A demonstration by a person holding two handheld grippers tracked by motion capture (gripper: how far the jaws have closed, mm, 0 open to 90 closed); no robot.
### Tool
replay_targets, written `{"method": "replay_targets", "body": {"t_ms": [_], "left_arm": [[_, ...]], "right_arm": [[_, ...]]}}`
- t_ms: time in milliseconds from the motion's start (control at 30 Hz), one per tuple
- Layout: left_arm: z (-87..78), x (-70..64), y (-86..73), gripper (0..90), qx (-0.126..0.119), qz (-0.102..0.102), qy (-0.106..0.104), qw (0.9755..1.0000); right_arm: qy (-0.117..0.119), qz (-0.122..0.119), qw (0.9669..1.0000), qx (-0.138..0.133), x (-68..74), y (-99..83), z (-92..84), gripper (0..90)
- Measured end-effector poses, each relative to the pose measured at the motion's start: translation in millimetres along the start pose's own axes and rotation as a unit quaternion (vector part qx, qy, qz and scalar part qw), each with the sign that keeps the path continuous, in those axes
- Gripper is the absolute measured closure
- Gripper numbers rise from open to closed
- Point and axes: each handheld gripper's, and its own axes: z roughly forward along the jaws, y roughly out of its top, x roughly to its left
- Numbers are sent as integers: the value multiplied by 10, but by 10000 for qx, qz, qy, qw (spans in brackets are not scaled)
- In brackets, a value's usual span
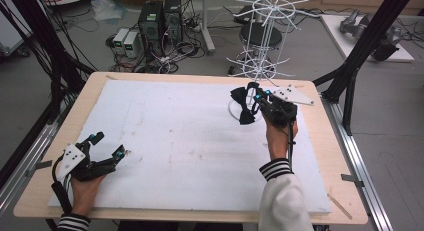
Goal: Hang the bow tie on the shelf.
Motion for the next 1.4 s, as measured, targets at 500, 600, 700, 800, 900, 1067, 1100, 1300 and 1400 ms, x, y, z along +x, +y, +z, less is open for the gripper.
{"method": "replay_targets", "body": {"t_ms": [500, 600, 700, 800, 900, 1067, 1100, 1300, 1400], "left_arm": [[3, 3, 1, 136, 18, 5, 4, 10000], [4, 8, 1, 136, 25, 1, 2, 10000], [3, 7, 2, 136, 28, 8, 3, 10000], [5, 3, 1, 136, 25, -9, 0, 10000], [5, 3, 2, 136, 29, -3, 5, 10000], [0, 5, 1, 136, 24, 15, 11, 10000], [0, 4, 1, 136, 17, 11, 7, 10000], [-7, -3, -1, 136, -17, 30, 7, 10000], [-8, 2, -1, 136, -8, 35, 10, 10000]], "right_arm": [[-54, 111, 9994, 312, -38, -42, 16, 495], [-64, 157, 9989, 444, -27, -52, 18, 355], [2, 304, 9981, 544, -25, -89, 16, 201], [38, 399, 9981, 466, -3, -139, -27, 128], [85, 412, 9983, 405, 10, -190, -78, 119], [147, 437, 9985, 279, 26, -290, -190, 112], [170, 431, 9984, 312, 30, -306, -213, 106], [196, 388, 9990, 121, 79, -438, -463, 106], [227, 315, 9992, 2, 89, -508, -603, 106]]}}
